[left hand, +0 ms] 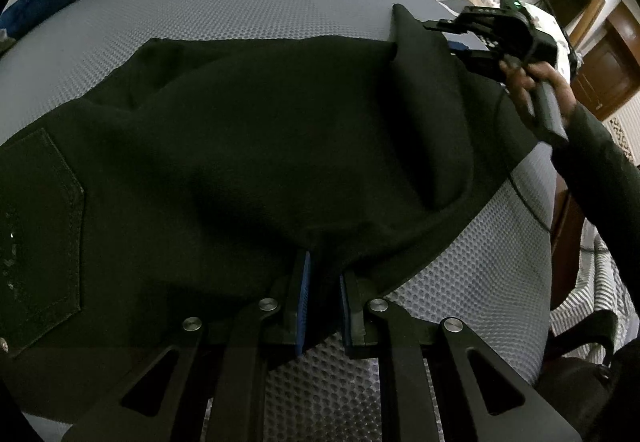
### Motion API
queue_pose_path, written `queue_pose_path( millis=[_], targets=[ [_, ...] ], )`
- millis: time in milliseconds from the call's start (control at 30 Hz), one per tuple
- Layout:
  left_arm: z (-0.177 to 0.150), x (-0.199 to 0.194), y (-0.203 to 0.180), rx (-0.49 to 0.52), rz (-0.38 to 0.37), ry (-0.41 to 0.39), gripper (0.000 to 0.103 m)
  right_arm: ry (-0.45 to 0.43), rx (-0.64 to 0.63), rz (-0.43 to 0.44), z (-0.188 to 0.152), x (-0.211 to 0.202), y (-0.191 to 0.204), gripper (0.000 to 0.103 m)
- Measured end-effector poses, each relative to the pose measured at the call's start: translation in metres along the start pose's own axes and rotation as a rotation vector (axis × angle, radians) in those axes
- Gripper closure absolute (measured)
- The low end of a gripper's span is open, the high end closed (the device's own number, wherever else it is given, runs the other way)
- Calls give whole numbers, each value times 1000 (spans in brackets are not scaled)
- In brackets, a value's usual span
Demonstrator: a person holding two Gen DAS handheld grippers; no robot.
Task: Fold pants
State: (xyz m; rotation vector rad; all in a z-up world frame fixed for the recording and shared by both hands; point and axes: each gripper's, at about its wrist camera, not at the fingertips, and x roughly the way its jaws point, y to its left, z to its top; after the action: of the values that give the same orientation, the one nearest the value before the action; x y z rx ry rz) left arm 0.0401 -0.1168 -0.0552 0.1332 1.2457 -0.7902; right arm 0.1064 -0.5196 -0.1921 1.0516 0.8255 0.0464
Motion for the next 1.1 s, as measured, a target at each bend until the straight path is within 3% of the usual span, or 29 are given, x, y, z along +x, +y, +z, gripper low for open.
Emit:
queue_pose_path(
  millis=[233,433,633,800,933,1100],
  targets=[
    [-1,0,0,-2,1,3,89,-22,50,-15,34,-5,-14,96],
    [-1,2,-5,7,19,3,89,-74,-27,-71,35,-35,6,99],
    [-2,3,-10,22,30,-2,89,-185,-137,-225,3,-114,5,99],
    [-2,3,-18,63,49,-4,88,-197,-48,-322,-48,-159,-52,99],
    [-2,5,-27,126,78,-1,88,-188,32,-364,-83,-170,-92,100],
    [-1,6,-32,171,95,5,88,-218,54,-366,-97,-179,-104,101]
  ],
)
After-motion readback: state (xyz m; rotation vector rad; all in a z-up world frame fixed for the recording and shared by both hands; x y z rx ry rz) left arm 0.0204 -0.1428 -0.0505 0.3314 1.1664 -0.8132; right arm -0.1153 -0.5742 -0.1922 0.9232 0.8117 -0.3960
